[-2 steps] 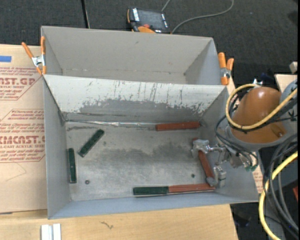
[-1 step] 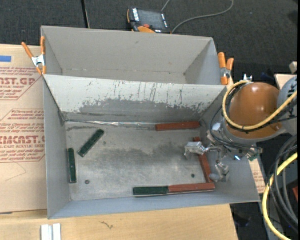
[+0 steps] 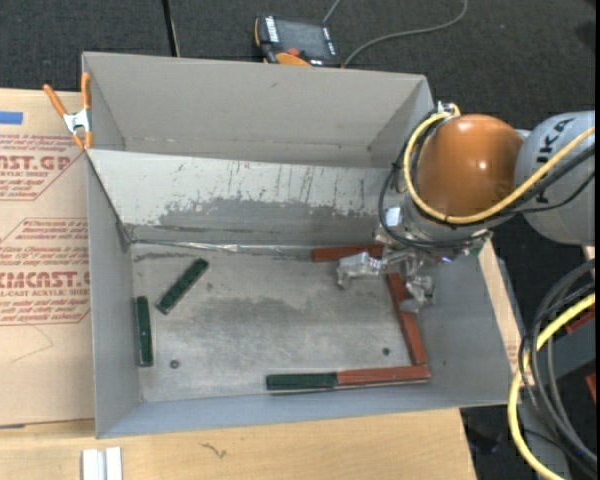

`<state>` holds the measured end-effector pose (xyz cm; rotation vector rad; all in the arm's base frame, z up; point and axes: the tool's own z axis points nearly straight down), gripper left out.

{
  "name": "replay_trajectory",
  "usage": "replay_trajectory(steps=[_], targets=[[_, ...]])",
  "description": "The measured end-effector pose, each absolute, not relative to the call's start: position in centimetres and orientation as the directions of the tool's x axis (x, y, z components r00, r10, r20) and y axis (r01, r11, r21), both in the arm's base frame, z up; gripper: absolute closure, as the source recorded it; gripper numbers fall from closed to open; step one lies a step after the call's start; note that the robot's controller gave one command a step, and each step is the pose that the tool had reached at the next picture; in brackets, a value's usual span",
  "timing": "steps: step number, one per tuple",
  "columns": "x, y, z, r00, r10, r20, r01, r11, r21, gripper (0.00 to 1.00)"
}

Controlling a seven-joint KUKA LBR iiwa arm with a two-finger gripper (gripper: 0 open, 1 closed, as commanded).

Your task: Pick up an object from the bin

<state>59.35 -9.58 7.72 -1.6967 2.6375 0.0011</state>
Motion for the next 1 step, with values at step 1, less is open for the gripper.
replay_trajectory(steps=[1], targets=[[59.15, -10.97, 7.58, -0.176, -0.984, -0.008, -0.984, 0.176, -0.006, 0.0]])
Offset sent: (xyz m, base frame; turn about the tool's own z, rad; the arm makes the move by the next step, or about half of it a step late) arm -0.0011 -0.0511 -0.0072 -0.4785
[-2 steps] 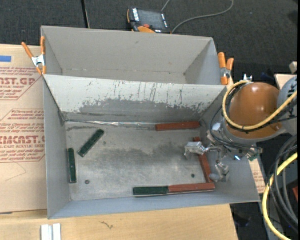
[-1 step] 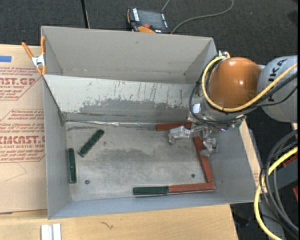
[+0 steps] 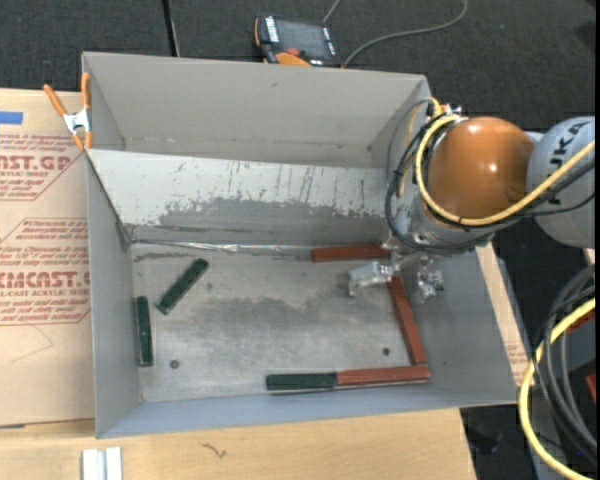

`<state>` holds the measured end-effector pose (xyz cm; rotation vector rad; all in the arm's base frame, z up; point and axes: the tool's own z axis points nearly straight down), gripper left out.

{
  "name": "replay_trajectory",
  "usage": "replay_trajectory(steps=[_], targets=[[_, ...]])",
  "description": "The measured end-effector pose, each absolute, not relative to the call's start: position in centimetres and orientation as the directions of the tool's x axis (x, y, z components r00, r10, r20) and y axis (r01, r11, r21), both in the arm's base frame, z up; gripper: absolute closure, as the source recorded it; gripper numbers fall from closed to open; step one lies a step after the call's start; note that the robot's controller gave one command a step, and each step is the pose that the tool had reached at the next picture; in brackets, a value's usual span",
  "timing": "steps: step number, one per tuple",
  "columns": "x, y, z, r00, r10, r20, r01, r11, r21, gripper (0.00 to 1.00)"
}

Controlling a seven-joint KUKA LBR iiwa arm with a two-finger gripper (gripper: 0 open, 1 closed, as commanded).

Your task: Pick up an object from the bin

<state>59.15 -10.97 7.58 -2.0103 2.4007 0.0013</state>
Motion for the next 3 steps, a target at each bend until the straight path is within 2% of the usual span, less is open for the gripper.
replay_trajectory(steps=[1, 2, 3], targets=[[59.1, -11.3, 7.5, -0.178, -0.984, -0.005, -0.984, 0.178, -0.004, 1.0], [55.4, -10.1, 19.4, -0.069, -0.998, -0.001, -0.998, 0.069, -0.007, 1.0], [55.0, -8.8, 13.7, 0.391, -0.92, -0.005, -0.92, -0.391, 0.003, 1.0]])
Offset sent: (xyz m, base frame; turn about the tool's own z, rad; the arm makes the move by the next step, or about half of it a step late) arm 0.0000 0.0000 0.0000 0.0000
